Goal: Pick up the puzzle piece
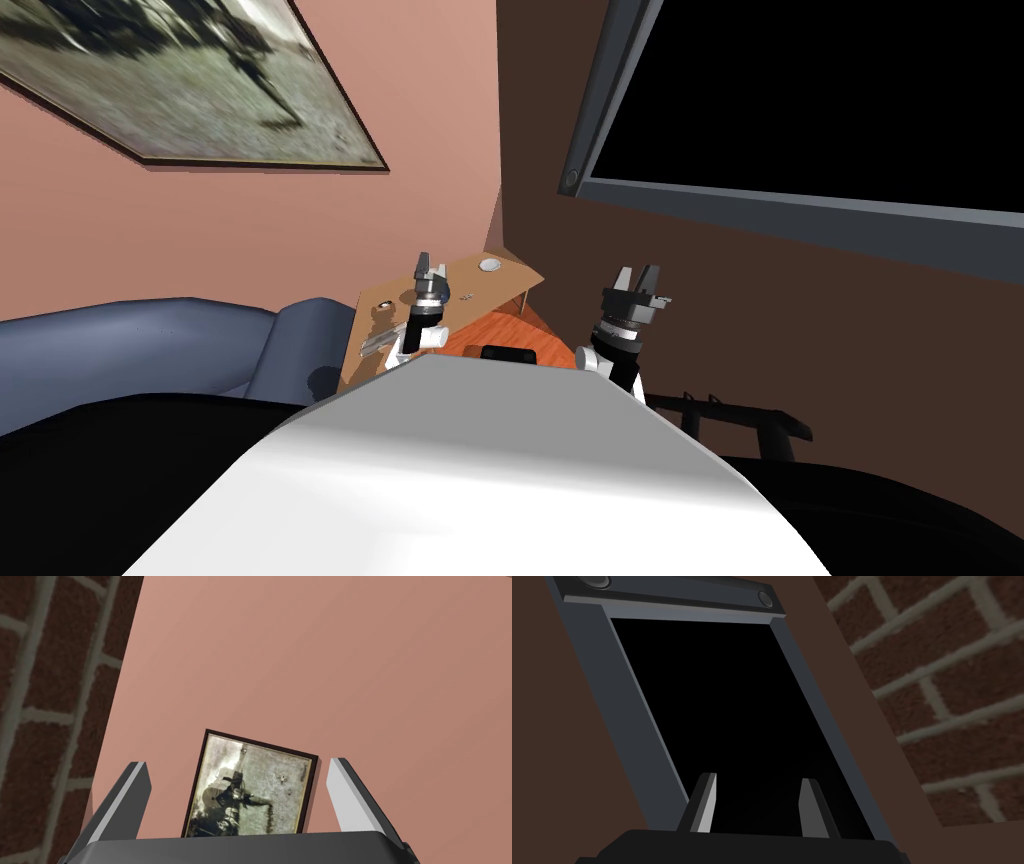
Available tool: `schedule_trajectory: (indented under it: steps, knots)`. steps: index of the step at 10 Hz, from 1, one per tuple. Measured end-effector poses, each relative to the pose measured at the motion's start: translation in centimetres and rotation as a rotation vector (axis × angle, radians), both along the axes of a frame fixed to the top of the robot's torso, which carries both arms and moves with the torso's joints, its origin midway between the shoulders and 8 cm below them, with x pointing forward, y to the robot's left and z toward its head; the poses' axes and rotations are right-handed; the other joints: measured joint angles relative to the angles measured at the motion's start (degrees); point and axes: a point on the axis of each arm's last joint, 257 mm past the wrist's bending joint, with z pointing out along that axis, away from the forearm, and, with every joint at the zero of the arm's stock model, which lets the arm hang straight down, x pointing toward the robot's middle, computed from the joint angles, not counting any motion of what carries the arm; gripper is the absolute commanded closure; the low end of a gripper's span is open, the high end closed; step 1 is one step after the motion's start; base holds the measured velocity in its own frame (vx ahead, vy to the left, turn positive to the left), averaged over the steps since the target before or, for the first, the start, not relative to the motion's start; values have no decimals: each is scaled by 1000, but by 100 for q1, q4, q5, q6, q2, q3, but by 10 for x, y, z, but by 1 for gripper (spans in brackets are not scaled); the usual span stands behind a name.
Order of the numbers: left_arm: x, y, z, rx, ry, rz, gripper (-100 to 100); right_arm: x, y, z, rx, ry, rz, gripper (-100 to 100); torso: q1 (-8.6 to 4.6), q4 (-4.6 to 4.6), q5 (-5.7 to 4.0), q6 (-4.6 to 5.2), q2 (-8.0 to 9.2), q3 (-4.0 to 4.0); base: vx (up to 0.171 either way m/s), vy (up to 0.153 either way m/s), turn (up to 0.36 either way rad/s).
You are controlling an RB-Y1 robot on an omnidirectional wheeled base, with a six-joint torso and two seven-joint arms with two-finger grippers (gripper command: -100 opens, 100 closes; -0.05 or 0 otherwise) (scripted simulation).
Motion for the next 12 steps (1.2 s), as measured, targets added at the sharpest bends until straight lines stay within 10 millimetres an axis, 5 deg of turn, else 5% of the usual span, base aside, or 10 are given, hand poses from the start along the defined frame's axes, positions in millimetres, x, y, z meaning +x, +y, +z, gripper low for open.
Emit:
schedule_trajectory:
  steps: [12]
  knots:
    - [60, 20, -114, 87, 291, 29, -100, 0, 0, 0, 0, 0, 0, 0, -8, -3, -2, -1, -14, -8, -19, 21, -47]
